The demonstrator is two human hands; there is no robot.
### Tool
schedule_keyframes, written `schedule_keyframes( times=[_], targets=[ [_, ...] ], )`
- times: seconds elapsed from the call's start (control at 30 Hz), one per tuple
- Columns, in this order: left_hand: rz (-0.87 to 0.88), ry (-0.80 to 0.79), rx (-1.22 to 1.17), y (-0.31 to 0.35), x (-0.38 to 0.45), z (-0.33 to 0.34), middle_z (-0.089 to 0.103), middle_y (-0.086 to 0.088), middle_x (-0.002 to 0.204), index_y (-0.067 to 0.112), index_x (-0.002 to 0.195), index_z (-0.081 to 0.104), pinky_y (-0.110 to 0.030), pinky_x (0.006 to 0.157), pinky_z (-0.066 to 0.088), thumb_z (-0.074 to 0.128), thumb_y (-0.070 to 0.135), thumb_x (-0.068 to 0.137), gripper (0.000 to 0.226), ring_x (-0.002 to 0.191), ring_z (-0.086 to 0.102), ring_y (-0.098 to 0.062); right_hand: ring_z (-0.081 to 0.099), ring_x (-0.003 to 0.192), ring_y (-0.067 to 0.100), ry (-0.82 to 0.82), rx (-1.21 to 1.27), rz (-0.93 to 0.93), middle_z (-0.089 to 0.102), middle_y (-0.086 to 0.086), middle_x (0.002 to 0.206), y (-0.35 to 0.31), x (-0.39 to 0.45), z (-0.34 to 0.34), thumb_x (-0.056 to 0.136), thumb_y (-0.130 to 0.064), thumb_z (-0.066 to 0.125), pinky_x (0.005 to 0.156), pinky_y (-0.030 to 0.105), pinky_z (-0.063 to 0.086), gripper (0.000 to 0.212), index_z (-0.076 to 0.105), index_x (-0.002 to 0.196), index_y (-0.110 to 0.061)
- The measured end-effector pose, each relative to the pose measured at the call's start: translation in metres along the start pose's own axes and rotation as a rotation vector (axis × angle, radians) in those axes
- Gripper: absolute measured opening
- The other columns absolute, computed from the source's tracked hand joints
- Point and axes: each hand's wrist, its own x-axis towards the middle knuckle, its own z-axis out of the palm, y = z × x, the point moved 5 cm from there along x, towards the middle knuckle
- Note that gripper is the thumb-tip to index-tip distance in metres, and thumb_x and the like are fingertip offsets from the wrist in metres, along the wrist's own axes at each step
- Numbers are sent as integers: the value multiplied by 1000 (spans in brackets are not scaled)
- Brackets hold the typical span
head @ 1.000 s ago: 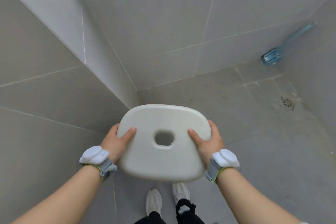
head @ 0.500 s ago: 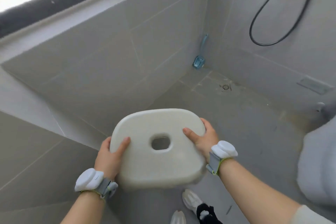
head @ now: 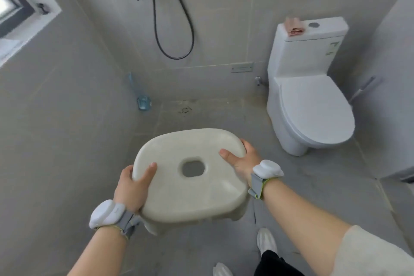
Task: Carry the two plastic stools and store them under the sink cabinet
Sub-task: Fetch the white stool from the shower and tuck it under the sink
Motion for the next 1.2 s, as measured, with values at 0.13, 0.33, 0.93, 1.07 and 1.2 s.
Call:
schedule_keyframes(
  times=[0.13, 0.33, 0.93, 1.07, 1.2],
  targets=[
    [68, -147, 102, 52, 4, 75, 72, -1, 94, 22, 111, 57, -42, 76, 56, 57, 78, 55, 79, 82, 69, -24, 67, 96, 21, 142, 39, 62, 70, -8, 104, 23, 2, -88, 45, -80, 68, 90, 42, 53, 85, 50, 118, -40],
    [220, -350, 195, 147, -16, 217, 70, -4, 98, 18, 118, 55, -37, 72, 50, 57, 73, 62, 78, 84, 65, -26, 65, 100, 22, 360, 100, 168, 65, -7, 115, 71, 8, -237, 33, -92, 60, 90, 42, 53, 107, 43, 126, -42],
    [566, -835, 366, 380, -168, 585, 65, -5, 109, 19, 127, 46, -39, 81, 50, 62, 78, 57, 93, 91, 64, -28, 62, 103, 22, 856, 317, 255, 64, -6, 114, 139, -72, -594, 67, -65, 68, 93, 41, 50, 78, 43, 132, -31],
    [662, -954, 426, 418, -217, 665, 65, -7, 111, 17, 125, 48, -40, 80, 50, 63, 73, 62, 85, 93, 64, -28, 60, 100, 21, 969, 385, 321, 61, -8, 108, 163, -99, -653, 73, -60, 67, 88, 35, 48, 70, 41, 131, -29],
    [803, -1106, 489, 452, -263, 735, 69, -7, 105, 12, 115, 57, -43, 83, 53, 60, 79, 55, 90, 89, 67, -26, 59, 98, 20, 1101, 445, 362, 59, -11, 103, 181, -120, -695, 71, -62, 68, 87, 36, 49, 75, 40, 133, -31]
  ],
)
